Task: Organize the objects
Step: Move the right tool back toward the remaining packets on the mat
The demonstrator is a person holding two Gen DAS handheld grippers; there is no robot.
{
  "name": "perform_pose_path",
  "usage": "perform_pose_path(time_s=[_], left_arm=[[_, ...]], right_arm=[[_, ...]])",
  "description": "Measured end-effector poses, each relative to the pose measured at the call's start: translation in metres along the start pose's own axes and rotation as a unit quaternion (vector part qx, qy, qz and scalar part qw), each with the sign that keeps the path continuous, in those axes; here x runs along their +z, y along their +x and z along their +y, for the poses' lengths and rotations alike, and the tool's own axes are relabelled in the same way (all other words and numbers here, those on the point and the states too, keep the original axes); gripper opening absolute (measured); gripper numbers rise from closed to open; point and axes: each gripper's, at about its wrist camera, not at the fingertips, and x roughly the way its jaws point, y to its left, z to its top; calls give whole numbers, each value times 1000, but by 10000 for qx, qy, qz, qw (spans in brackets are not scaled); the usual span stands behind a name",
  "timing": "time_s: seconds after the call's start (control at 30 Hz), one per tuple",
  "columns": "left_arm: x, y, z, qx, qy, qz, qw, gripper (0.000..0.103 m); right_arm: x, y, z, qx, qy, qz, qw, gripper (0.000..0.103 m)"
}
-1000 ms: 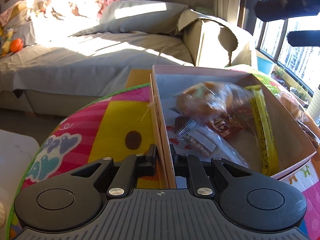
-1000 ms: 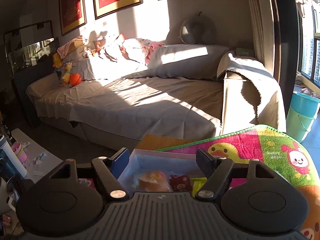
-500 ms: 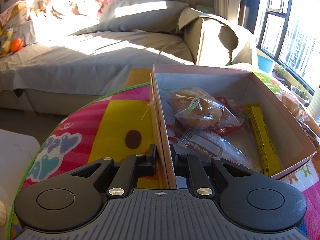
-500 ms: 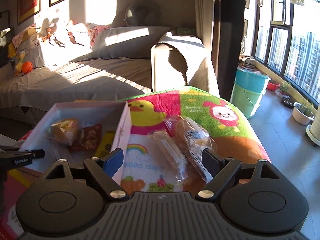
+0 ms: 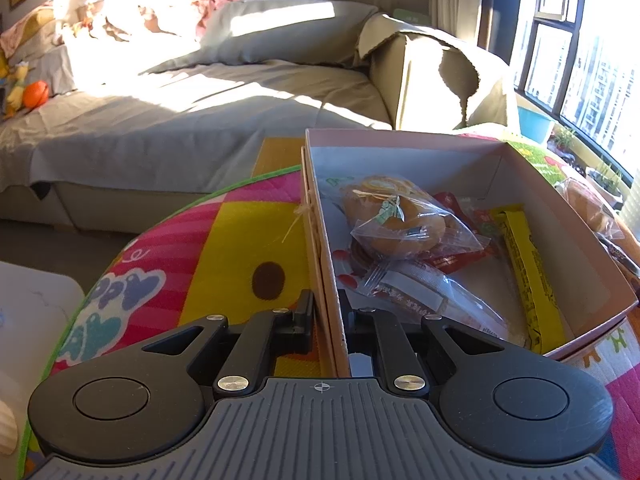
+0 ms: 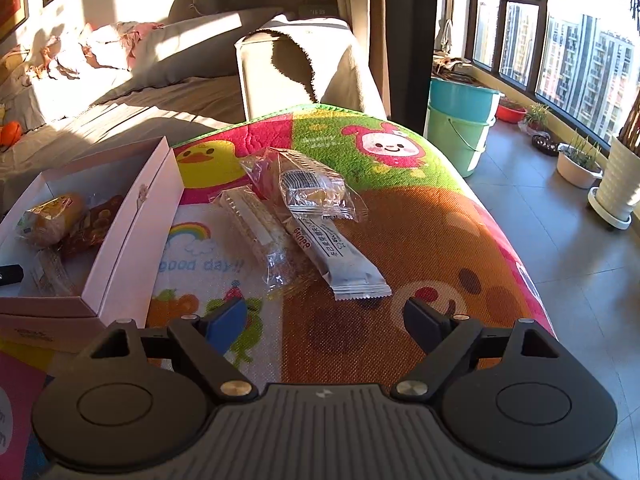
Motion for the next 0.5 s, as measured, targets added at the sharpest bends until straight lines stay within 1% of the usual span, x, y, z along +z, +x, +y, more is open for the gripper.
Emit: perform_pose_path(time_s=[0.23, 0.37, 0.5], left_arm=[[0, 0, 0, 9, -2, 6, 10000, 12], [0, 0, 0, 9, -5, 10, 10000, 12], [-1, 0, 0, 15, -2, 10, 10000, 12]], right_arm=[[8, 13, 11, -28, -206, -84, 9997, 86], [14, 20, 13, 51, -199, -66, 9998, 86], [24, 31, 21, 150, -426, -74, 9990, 87]])
